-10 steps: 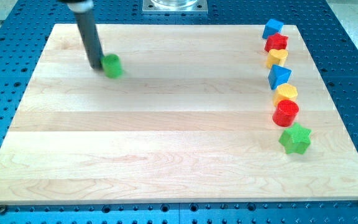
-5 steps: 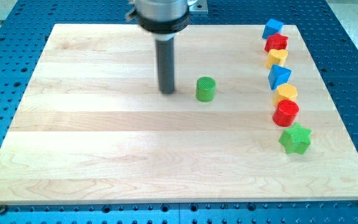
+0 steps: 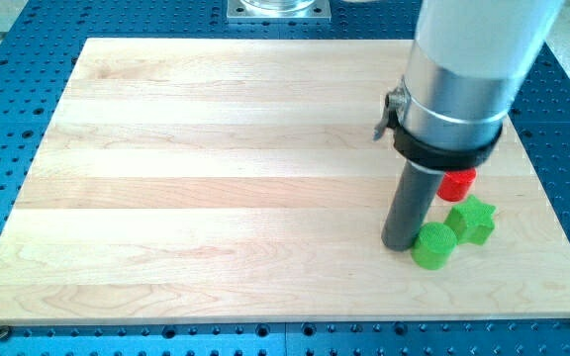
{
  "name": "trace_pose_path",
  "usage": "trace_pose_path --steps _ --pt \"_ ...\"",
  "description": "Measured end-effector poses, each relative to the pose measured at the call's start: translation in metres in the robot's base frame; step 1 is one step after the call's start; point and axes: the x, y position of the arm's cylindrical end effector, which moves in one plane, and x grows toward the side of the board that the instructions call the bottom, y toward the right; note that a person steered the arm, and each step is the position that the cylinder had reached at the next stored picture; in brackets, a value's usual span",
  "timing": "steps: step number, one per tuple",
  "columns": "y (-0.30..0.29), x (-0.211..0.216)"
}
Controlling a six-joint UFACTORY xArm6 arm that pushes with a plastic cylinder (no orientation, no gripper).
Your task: Push the green circle below to the green star
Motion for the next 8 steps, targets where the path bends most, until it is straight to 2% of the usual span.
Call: trace_pose_path --steps 3,5,6,8 --pt "0.039 0.057" --pt "0.068 0.063" --pt "0.106 0.060" --pt "0.115 0.062"
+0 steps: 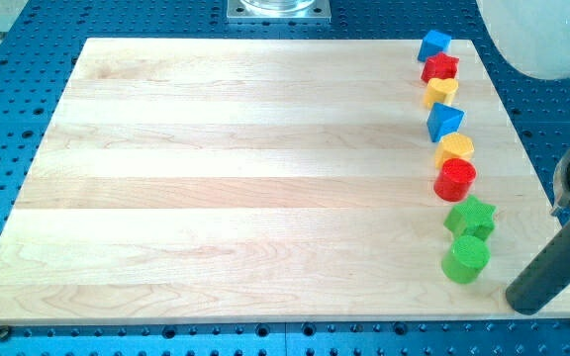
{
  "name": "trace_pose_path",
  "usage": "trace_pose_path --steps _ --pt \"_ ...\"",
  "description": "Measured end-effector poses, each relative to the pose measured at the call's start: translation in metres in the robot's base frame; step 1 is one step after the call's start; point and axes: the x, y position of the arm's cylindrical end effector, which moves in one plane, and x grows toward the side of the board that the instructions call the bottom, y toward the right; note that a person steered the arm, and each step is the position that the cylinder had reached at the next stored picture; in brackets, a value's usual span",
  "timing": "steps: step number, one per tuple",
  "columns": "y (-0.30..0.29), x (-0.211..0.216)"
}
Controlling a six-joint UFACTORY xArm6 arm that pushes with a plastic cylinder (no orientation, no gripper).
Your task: Push the green circle below to the green star
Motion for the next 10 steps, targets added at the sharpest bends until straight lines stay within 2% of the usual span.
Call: trace_pose_path --steps 1,2,3,4,5,7,8,10 --pt "0.001 0.000" --pt "-0.034 0.001" --pt "-0.105 0.002" --pt "-0.124 -0.003" --pt "-0.091 -0.024" --pt "-0.057 -0.018" --pt "-0.057 0.001" --pt "-0.054 0.001"
